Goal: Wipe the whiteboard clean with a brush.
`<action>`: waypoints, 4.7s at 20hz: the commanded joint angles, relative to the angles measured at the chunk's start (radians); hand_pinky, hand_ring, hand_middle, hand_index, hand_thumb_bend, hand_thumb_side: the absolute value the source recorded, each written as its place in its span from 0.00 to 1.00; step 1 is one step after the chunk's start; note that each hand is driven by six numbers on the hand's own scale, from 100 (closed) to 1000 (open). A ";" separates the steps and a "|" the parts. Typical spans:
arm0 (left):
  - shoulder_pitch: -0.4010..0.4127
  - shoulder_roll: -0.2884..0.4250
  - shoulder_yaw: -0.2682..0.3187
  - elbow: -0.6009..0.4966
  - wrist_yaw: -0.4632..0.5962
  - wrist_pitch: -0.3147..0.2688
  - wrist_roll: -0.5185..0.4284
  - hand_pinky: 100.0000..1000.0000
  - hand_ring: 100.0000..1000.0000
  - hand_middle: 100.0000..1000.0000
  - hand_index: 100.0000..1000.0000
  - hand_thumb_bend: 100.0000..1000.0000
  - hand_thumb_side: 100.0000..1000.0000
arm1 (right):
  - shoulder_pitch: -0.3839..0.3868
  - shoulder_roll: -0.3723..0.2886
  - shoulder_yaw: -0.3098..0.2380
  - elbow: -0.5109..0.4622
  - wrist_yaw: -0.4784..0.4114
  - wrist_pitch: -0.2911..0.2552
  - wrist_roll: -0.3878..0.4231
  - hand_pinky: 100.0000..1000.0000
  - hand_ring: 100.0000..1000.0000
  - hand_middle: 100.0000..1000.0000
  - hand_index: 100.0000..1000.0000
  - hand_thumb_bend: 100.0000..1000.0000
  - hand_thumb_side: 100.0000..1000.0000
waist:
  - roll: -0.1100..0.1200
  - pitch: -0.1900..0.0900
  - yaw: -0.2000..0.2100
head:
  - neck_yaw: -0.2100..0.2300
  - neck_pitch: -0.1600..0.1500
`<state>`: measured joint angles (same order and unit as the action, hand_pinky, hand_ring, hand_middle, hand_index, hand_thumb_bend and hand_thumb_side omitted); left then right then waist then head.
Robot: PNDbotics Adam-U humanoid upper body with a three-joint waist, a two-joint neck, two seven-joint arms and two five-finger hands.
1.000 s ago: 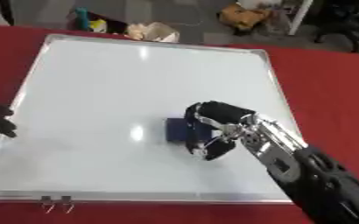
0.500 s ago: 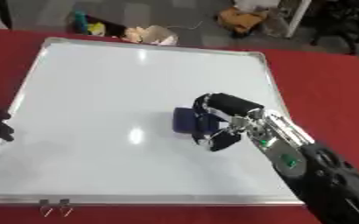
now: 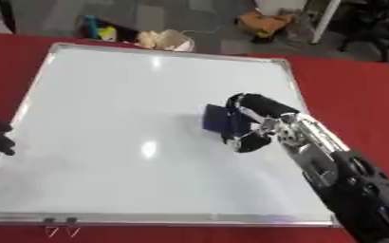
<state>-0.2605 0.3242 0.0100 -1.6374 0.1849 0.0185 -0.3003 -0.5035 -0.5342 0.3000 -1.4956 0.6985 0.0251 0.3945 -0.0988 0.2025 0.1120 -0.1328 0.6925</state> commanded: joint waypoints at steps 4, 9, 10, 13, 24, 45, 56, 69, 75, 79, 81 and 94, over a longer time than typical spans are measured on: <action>-0.017 0.017 -0.002 -0.017 -0.002 -0.004 -0.006 0.49 0.51 0.57 0.64 0.74 1.00 | -0.038 -0.036 -0.057 0.055 -0.005 0.030 -0.041 0.77 0.67 0.59 0.36 0.00 0.00 | 0.007 -0.007 0.010 | 0.003 -0.011; -0.019 0.018 -0.003 -0.017 -0.002 -0.005 -0.008 0.49 0.51 0.57 0.64 0.74 1.00 | -0.046 -0.039 -0.077 0.093 -0.009 0.042 -0.064 0.77 0.67 0.59 0.36 0.00 0.00 | 0.006 -0.006 0.015 | 0.004 -0.011; -0.019 0.018 -0.003 -0.017 -0.002 -0.005 -0.008 0.49 0.51 0.57 0.64 0.74 1.00 | -0.047 -0.040 -0.082 0.100 -0.009 0.045 -0.069 0.77 0.67 0.59 0.36 0.00 0.00 | 0.006 -0.005 0.016 | 0.004 -0.011; -0.020 0.018 -0.003 -0.017 -0.002 -0.005 -0.009 0.49 0.51 0.57 0.64 0.74 1.00 | -0.051 -0.041 -0.093 0.120 -0.011 0.051 -0.083 0.77 0.68 0.59 0.36 0.00 0.00 | 0.005 -0.005 0.017 | 0.005 -0.012; -0.023 0.019 -0.003 -0.018 -0.001 -0.005 -0.009 0.49 0.51 0.57 0.64 0.74 1.00 | -0.056 -0.049 -0.130 0.186 -0.024 0.076 -0.139 0.76 0.68 0.59 0.36 0.00 0.00 | 0.003 -0.004 0.025 | 0.004 -0.017; -0.027 0.020 -0.005 -0.020 -0.005 -0.006 -0.013 0.50 0.51 0.57 0.64 0.74 1.00 | -0.050 -0.064 -0.163 0.265 -0.027 0.105 -0.184 0.77 0.68 0.59 0.37 0.00 0.00 | 0.004 0.005 0.021 | -0.022 -0.036; -0.027 0.020 -0.005 -0.020 0.000 -0.007 -0.014 0.50 0.51 0.57 0.64 0.74 1.00 | -0.045 -0.056 -0.163 0.313 -0.035 0.101 -0.181 0.77 0.68 0.60 0.39 0.00 0.04 | 0.011 0.000 0.016 | -0.034 -0.042; -0.027 0.018 -0.005 -0.020 0.003 -0.009 -0.016 0.50 0.51 0.57 0.64 0.74 1.00 | -0.040 -0.037 -0.143 0.334 -0.048 0.084 -0.168 0.78 0.72 0.65 0.55 0.00 0.33 | 0.017 -0.005 0.016 | -0.042 -0.048; -0.029 0.018 -0.007 -0.020 0.002 -0.009 -0.018 0.50 0.51 0.57 0.64 0.74 1.00 | -0.048 -0.030 -0.129 0.341 -0.017 0.072 -0.150 0.79 0.73 0.68 0.56 0.00 0.34 | 0.016 -0.003 0.023 | -0.045 -0.051; -0.032 0.019 -0.008 -0.021 0.002 -0.009 -0.020 0.50 0.51 0.57 0.64 0.74 1.00 | -0.055 -0.028 -0.116 0.349 0.025 0.060 -0.113 0.81 0.74 0.66 0.59 0.00 0.34 | 0.015 -0.001 0.029 | -0.049 -0.054; -0.033 0.020 -0.008 -0.021 0.002 -0.009 -0.020 0.50 0.51 0.57 0.64 0.73 1.00 | -0.059 -0.027 -0.114 0.350 0.052 0.052 -0.084 0.82 0.72 0.64 0.59 0.00 0.35 | 0.015 0.000 0.032 | -0.050 -0.056; -0.042 0.021 -0.013 -0.022 0.000 -0.009 -0.026 0.50 0.51 0.57 0.64 0.73 1.00 | -0.073 -0.009 -0.105 0.351 0.150 0.030 -0.047 0.83 0.70 0.62 0.61 0.00 0.47 | 0.008 0.007 0.048 | -0.059 -0.067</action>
<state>-0.2893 0.3252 -0.0024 -1.6411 0.1877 0.0105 -0.3232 -0.5805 -0.5584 0.1742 -1.1585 0.8431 0.0639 0.3369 -0.0981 0.2157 0.1560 -0.1876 0.6385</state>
